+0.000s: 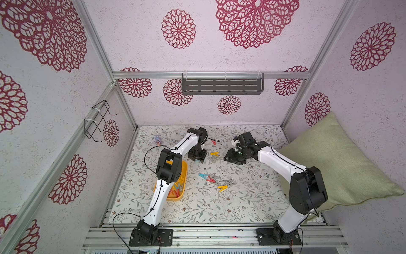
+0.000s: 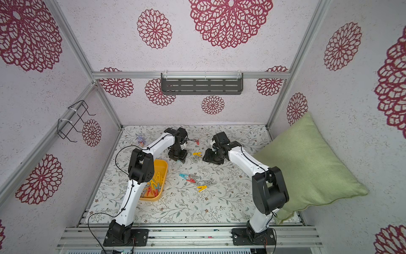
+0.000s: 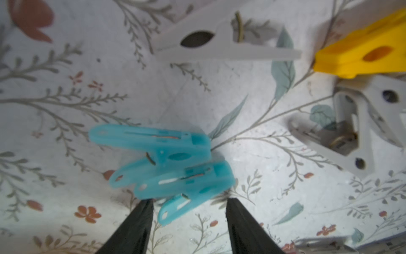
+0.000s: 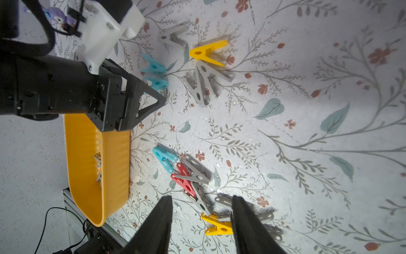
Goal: Put the clothespins into the storage box
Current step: Pick up the clothespin from the center of the board.
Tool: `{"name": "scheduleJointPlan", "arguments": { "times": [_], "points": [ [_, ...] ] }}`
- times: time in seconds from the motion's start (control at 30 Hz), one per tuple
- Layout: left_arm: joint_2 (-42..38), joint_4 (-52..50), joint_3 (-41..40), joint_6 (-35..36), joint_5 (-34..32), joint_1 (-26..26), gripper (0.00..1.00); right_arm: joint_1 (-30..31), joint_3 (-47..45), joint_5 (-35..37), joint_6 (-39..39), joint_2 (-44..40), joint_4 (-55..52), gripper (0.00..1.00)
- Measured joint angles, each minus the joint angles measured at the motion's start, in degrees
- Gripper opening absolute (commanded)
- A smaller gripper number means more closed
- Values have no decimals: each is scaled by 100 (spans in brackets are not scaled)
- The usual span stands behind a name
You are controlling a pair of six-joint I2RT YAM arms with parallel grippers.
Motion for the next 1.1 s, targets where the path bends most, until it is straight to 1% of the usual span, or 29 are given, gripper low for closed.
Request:
{"name": "scheduleJointPlan", "arguments": {
  "times": [0.07,0.17,0.33,0.43,0.7,0.8,0.87,0.97,1.1],
  "points": [
    [9,4,0,-11,4,-4,54,0,0,0,0,31,-15,50],
    [9,26,-2,-37,33,-28,47,-2,2,0,0,63,-15,50],
    [11,44,-2,-96,103,-116,32,-2,2,-4,2,85,-13,49],
    [11,48,-17,-129,157,-166,20,-2,2,-7,4,85,-13,49],
    [-90,94,-162,-247,177,-214,1,-2,0,-17,7,85,-7,49],
    [-317,98,-385,-306,164,-223,0,-2,0,-17,9,83,4,49],
    [-601,92,-579,-365,114,-227,0,0,0,-17,9,83,13,49],
    [-1207,90,-907,-446,15,-229,0,0,0,-9,9,83,26,49],
    [-2350,98,-1473,-579,-155,-229,0,90,4,55,4,85,28,49]
  ]
}}
